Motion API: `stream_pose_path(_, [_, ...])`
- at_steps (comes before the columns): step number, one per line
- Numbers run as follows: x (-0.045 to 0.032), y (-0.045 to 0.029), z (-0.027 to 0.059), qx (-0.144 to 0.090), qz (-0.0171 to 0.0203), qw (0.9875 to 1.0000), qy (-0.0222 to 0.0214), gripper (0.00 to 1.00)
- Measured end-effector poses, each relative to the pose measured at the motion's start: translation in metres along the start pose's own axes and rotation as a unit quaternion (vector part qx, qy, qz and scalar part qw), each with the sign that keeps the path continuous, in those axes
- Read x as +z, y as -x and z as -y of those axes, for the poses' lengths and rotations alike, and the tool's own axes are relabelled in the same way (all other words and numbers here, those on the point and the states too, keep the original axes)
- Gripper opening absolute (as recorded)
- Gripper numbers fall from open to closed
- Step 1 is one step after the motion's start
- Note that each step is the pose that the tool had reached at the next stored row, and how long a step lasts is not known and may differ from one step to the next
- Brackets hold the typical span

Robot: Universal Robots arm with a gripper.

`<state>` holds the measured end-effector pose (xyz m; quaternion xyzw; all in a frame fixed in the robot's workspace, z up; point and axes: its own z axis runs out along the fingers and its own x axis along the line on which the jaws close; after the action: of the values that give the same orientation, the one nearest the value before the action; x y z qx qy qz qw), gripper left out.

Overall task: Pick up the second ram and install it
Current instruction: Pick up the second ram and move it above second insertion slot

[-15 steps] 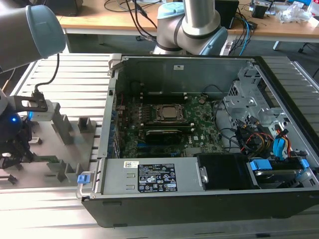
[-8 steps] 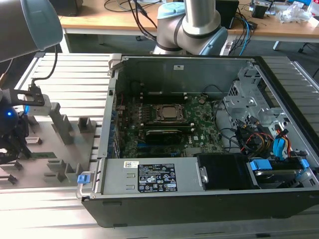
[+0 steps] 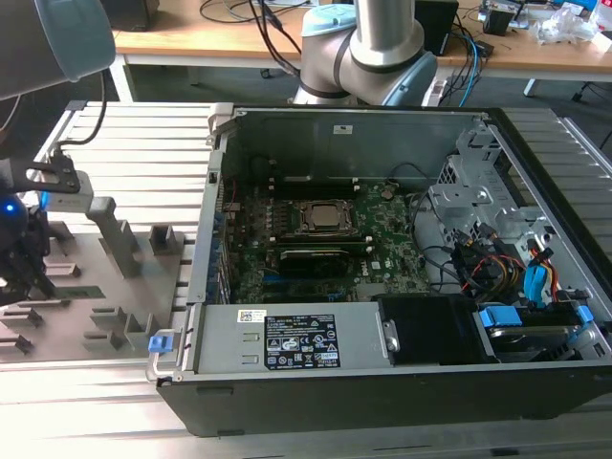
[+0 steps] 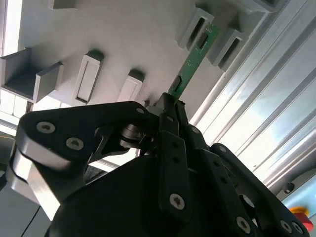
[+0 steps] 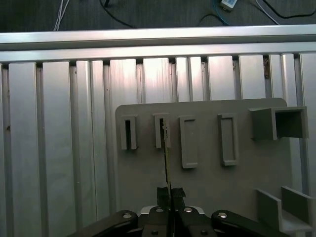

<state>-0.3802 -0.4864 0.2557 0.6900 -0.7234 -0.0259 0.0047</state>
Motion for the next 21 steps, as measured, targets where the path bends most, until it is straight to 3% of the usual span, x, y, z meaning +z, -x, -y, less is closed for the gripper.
stream_pose_path(7, [-0.0122,0.0004,-0.0005,0.000,0.0000,1.0000,0.0000,0.14])
stream_pose_path(12, [-0.0265,0.0008,-0.0012,0.000,0.0000,1.0000,0.0000,0.14])
stream_pose_path(21, [-0.0439,0.0013,-0.0019,0.000,0.0000,1.0000,0.0000,0.14])
